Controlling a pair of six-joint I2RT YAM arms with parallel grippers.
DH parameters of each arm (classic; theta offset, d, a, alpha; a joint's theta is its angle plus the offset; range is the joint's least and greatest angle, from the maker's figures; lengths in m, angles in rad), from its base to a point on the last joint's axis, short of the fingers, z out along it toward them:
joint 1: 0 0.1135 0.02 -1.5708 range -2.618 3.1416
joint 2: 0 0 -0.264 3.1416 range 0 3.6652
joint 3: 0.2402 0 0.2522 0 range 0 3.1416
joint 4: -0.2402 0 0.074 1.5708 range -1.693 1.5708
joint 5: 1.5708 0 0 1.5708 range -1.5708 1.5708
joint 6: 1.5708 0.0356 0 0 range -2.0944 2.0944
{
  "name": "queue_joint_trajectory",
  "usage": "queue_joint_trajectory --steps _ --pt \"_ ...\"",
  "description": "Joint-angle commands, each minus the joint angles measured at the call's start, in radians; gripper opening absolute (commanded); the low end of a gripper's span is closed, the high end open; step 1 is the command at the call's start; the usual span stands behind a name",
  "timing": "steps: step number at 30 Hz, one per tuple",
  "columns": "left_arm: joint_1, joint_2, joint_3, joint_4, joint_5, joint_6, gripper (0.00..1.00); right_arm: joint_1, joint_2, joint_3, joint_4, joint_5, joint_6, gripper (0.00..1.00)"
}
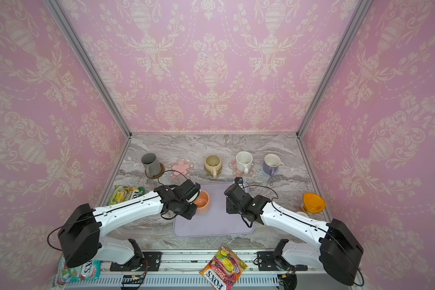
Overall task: Place cups on coasters
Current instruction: Pick up the cup from the tray.
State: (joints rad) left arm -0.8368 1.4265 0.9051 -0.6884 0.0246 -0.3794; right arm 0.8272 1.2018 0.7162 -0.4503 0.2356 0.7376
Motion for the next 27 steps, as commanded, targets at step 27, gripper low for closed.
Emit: queue_joint_trajectory --steps 27 --pt "-0.036 0.023 0.027 -0.084 -0.154 -0.070 0.00 0.182 0.169 0.116 -0.059 -0.036 0.042 0.60"
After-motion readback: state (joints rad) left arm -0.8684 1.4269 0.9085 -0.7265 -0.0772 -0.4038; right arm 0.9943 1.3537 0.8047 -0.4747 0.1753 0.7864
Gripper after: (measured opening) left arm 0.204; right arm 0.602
